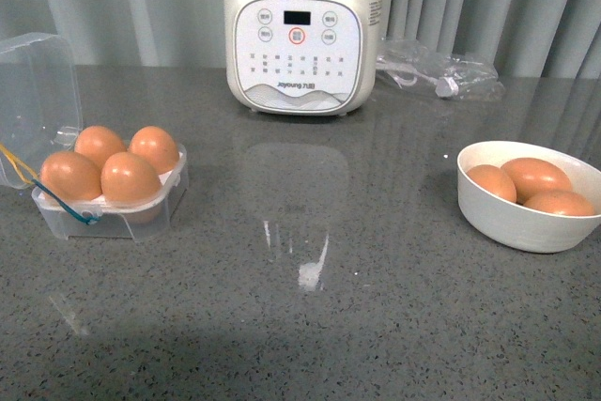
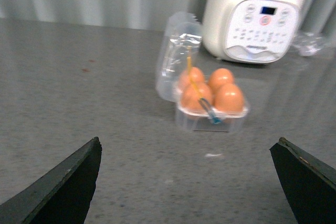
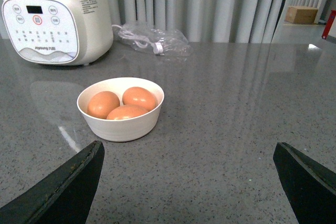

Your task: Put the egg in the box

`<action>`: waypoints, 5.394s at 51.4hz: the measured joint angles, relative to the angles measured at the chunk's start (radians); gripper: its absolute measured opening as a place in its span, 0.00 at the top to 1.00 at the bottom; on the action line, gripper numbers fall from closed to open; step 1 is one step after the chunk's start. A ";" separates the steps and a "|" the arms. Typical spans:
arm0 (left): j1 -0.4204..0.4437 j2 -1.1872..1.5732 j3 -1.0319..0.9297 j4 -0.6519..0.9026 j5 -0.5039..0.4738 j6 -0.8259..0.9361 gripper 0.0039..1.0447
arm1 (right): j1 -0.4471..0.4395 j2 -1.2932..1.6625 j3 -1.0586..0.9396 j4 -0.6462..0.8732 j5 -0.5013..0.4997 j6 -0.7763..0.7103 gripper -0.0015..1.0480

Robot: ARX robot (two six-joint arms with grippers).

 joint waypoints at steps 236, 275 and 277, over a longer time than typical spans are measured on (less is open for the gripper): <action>-0.031 -0.031 -0.002 -0.022 -0.070 0.064 0.96 | 0.000 0.000 0.000 0.000 0.000 0.000 0.07; -0.032 -0.032 -0.002 -0.022 -0.070 0.066 0.06 | 0.000 0.000 0.000 0.000 0.000 0.000 0.07; -0.032 -0.032 -0.002 -0.022 -0.070 0.066 0.06 | 0.000 0.000 0.000 0.000 0.000 0.000 0.07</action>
